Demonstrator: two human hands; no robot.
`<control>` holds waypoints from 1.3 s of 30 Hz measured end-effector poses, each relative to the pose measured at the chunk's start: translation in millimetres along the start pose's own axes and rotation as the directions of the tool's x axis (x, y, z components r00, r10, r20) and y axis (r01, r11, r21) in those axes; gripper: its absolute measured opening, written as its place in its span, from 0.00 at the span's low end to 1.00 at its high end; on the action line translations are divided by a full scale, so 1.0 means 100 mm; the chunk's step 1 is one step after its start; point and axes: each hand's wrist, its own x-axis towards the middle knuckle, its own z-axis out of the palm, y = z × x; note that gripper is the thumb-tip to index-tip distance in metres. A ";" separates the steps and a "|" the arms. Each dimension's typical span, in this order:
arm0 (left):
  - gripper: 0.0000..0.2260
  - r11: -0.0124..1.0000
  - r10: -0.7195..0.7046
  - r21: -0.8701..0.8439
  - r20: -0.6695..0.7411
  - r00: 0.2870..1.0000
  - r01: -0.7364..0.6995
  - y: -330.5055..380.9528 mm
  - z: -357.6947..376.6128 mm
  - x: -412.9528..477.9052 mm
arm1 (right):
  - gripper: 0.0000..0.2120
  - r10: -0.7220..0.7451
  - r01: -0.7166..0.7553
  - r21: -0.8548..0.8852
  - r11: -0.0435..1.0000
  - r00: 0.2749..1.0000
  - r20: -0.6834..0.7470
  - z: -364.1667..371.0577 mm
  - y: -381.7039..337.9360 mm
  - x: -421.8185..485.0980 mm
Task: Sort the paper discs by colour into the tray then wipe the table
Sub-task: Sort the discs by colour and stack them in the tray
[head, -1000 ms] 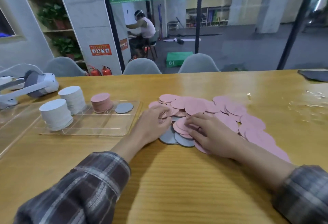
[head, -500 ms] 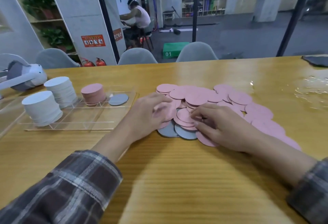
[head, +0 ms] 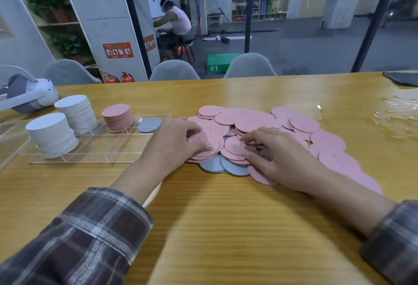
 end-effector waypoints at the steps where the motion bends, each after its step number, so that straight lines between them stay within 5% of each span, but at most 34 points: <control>1: 0.21 1.000 0.004 0.017 -0.006 1.000 -0.004 0.00 -0.01 0.00 | 0.13 0.004 -0.004 0.003 1.000 1.000 -0.006 0.00 -0.01 0.00; 6: 0.06 0.966 -0.024 -0.259 -0.013 1.000 0.020 0.07 -0.08 0.01 | 0.14 0.034 -0.029 0.107 0.994 0.998 -0.050 -0.03 -0.09 0.00; 14: 0.04 0.664 -0.087 -0.713 0.227 0.970 0.227 0.26 -0.03 -0.06 | 0.11 0.171 -0.139 0.465 0.874 0.985 -0.027 -0.02 -0.25 0.03; 17: 0.02 0.698 -0.059 -0.693 0.195 0.979 0.180 0.29 0.01 -0.07 | 0.05 0.220 -0.184 0.514 0.838 0.975 -0.011 -0.04 -0.23 0.04; 20: 0.01 0.952 0.044 -0.305 0.025 0.999 -0.034 0.17 0.04 -0.03 | 0.02 0.252 -0.199 0.447 0.872 0.966 -0.063 -0.07 -0.18 0.02; 22: 0.11 0.996 0.019 -0.083 0.075 0.997 -0.013 0.06 0.05 -0.02 | 0.02 0.271 -0.195 0.472 0.860 0.957 -0.099 -0.08 -0.17 0.02; 25: 0.22 1.000 -0.028 0.005 0.135 0.990 0.028 -0.02 0.04 -0.01 | 0.03 0.319 -0.220 0.514 0.829 0.941 -0.112 -0.10 -0.16 0.02; 34: 0.19 0.982 -0.075 -0.175 0.014 0.997 0.076 0.02 -0.04 0.01 | 0.05 0.331 -0.256 0.441 0.860 0.938 -0.101 -0.08 -0.16 0.04; 39: 0.05 0.887 -0.092 -0.445 0.083 0.992 0.120 0.02 -0.12 0.06 | 0.06 0.358 -0.278 0.509 0.815 0.931 -0.065 -0.08 -0.17 0.04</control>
